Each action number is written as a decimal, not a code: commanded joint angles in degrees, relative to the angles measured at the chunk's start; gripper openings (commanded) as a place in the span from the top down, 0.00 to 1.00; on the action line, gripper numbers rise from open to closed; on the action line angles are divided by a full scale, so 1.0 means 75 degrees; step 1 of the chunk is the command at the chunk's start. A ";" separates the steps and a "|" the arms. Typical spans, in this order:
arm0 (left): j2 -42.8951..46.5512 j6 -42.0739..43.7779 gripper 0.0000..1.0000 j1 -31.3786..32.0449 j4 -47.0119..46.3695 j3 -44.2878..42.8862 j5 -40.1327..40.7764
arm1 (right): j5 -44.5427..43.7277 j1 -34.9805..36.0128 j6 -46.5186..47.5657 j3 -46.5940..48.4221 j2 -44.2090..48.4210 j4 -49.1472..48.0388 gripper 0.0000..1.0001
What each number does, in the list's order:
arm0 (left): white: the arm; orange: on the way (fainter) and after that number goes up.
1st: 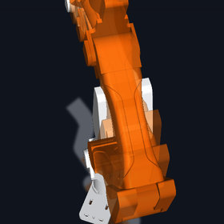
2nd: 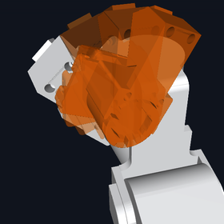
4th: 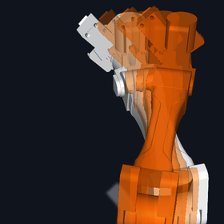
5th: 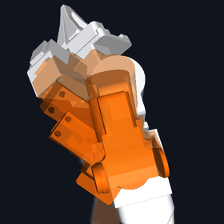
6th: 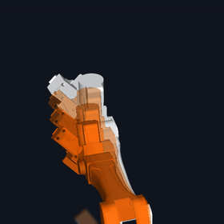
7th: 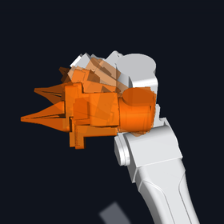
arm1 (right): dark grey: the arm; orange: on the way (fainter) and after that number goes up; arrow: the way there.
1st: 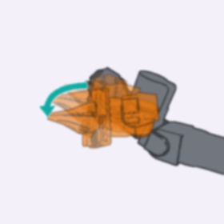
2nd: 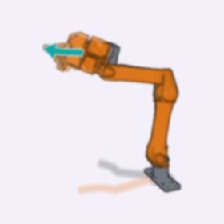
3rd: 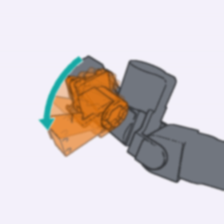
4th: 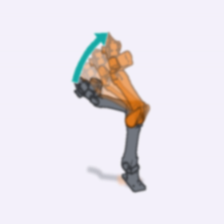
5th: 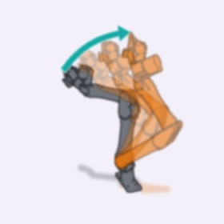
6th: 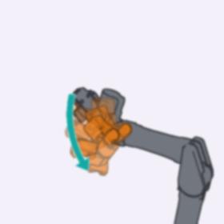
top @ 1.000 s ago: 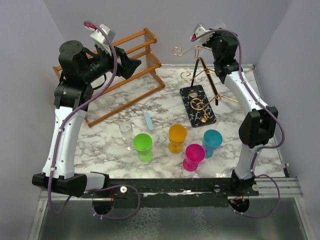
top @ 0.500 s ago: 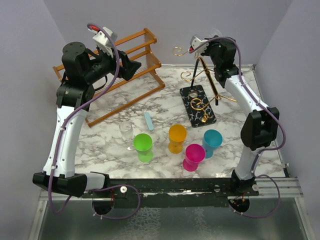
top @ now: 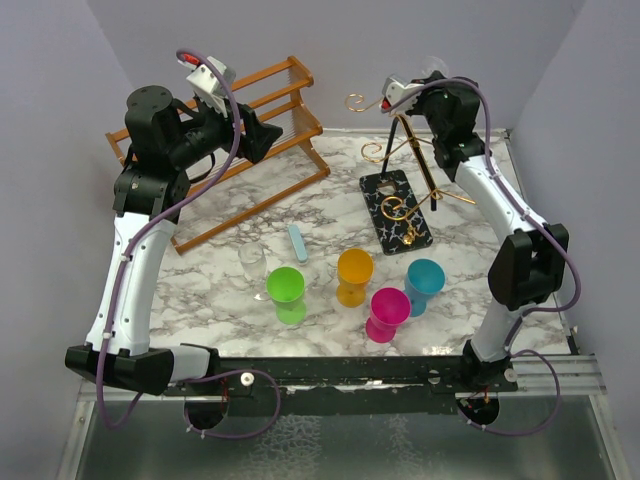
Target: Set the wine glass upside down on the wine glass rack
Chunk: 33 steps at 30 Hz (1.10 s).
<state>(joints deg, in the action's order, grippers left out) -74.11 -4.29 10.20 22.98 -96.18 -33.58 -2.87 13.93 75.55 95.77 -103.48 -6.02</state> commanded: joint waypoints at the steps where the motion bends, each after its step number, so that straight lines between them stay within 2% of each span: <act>1: 0.0225 0.0089 0.16 -0.0024 -0.0091 0.0022 -0.0045 | -0.0019 0.0029 0.0451 -0.0164 0.0296 -0.0220 0.99; 33: 0.0271 0.0133 0.16 -0.0024 -0.0083 0.0075 -0.0022 | -0.0718 -0.0122 0.0544 -0.0133 0.0471 0.0569 0.99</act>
<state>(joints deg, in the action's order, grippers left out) -73.54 -3.90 10.20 22.98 -96.05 -33.58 -6.57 13.63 77.89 93.62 -102.83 -3.01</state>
